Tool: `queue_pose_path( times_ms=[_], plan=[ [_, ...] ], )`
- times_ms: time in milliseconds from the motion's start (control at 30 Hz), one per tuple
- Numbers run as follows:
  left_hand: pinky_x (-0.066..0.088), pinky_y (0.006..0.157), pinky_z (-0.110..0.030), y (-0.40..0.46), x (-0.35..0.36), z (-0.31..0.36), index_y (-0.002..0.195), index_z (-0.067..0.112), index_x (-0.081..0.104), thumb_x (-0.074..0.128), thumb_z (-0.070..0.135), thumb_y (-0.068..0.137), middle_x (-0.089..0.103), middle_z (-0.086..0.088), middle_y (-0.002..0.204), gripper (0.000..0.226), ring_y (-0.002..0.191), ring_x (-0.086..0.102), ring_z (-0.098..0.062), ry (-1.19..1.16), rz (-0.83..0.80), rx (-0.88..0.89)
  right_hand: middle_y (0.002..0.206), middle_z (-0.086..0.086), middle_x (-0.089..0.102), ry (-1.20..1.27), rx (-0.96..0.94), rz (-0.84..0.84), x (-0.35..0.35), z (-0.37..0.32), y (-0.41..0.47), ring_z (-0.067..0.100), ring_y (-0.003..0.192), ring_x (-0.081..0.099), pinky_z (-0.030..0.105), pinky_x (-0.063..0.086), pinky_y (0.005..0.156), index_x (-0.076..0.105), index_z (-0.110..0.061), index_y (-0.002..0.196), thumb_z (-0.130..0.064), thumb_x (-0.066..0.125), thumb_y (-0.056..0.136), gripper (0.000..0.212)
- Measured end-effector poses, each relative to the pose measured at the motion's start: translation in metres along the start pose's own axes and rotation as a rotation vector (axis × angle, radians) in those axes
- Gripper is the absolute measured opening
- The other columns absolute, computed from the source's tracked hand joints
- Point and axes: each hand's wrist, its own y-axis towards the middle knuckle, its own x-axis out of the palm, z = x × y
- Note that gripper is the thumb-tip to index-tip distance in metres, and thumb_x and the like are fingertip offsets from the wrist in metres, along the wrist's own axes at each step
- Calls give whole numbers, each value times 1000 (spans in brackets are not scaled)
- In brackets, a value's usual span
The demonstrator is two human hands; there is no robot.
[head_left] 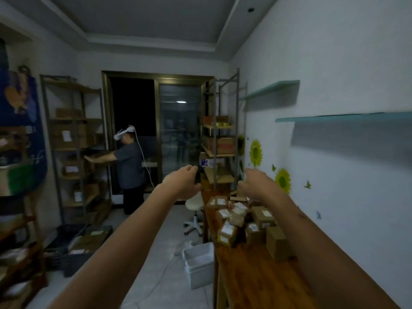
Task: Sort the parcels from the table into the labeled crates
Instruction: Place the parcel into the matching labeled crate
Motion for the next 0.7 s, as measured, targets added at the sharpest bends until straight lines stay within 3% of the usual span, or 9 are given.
queue_pose_path(
  times_ms=[133, 367, 700],
  plan=[
    [41, 110, -42, 80, 34, -49, 153, 16, 32, 53, 38, 100, 37, -6, 156, 61, 137, 44, -26, -20, 7, 10, 156, 16, 38, -41, 14, 4, 40, -1, 83, 33, 140, 41, 43, 40, 110, 34, -8, 153, -37, 42, 105, 57],
    [42, 110, -41, 256, 88, -121, 155, 18, 30, 53, 40, 99, 35, -5, 158, 64, 139, 42, -24, -67, -15, 93, 146, 16, 47, -57, 110, 29, 95, 4, 235, 34, 131, 48, 43, 45, 104, 43, -8, 146, -35, 45, 103, 52],
    [46, 106, -41, 477, 214, -110, 150, 17, 36, 50, 41, 100, 40, -6, 153, 58, 134, 48, -26, -73, -149, 209, 157, 15, 37, -105, 280, -8, 167, 115, 398, 32, 141, 40, 44, 40, 112, 33, -6, 153, -39, 41, 107, 57]
  ],
)
